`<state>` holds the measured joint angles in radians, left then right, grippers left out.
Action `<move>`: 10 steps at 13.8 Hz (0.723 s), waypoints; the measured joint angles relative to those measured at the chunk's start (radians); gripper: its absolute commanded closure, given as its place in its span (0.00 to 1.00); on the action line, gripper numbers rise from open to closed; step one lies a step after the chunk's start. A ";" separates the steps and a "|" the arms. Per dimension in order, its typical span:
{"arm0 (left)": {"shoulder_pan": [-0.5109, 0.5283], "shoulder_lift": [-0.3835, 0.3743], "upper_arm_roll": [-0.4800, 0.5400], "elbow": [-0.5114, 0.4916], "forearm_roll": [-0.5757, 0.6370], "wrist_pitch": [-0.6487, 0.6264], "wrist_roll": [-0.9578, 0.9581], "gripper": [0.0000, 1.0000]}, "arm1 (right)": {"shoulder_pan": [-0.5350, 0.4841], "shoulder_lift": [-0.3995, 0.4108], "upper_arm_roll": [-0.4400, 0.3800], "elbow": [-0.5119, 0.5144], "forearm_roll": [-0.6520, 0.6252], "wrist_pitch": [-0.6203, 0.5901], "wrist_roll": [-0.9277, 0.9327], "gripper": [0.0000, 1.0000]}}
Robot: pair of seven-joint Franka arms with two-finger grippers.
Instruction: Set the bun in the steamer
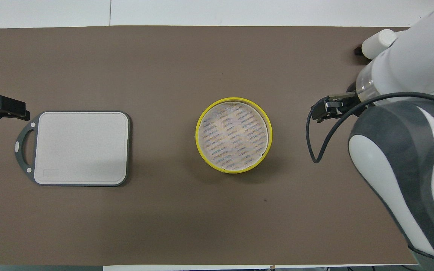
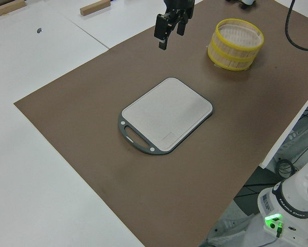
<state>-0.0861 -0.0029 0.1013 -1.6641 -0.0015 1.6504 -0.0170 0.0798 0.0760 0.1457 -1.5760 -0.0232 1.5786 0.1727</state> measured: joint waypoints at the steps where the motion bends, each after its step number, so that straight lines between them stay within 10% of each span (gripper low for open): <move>1: 0.000 0.000 -0.001 0.000 0.000 0.000 0.000 0.00 | -0.018 -0.010 0.000 -0.002 0.000 -0.002 -0.036 0.00; 10: 0.000 0.000 -0.003 -0.002 0.000 0.000 0.000 0.00 | -0.047 -0.042 -0.040 0.004 -0.001 -0.061 -0.086 0.00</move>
<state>-0.0863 -0.0029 0.0988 -1.6660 -0.0018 1.6503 -0.0170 0.0327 0.0341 0.1059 -1.5716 -0.0245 1.5174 0.0868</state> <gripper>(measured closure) 0.000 0.000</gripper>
